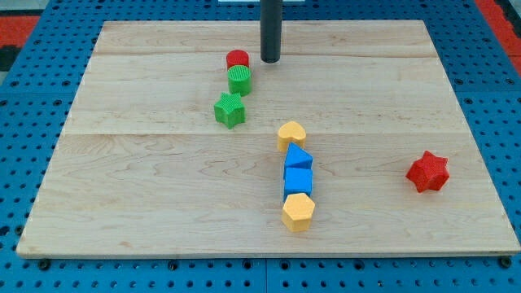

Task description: Push the red star above the red circle

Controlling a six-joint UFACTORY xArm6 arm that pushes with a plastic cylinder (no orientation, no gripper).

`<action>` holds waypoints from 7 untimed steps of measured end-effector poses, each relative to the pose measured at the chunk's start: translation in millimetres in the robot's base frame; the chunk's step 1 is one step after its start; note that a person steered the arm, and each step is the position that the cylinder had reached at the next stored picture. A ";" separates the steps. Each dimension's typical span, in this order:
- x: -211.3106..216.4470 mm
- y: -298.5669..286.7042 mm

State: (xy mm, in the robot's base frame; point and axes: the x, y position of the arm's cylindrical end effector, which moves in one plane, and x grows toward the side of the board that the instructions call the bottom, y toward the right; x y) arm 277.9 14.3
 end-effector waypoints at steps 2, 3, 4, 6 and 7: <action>-16.4 92.3; 47.6 222.1; 169.5 299.3; 258.4 256.7; 217.4 222.0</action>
State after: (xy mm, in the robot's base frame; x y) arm 495.3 236.2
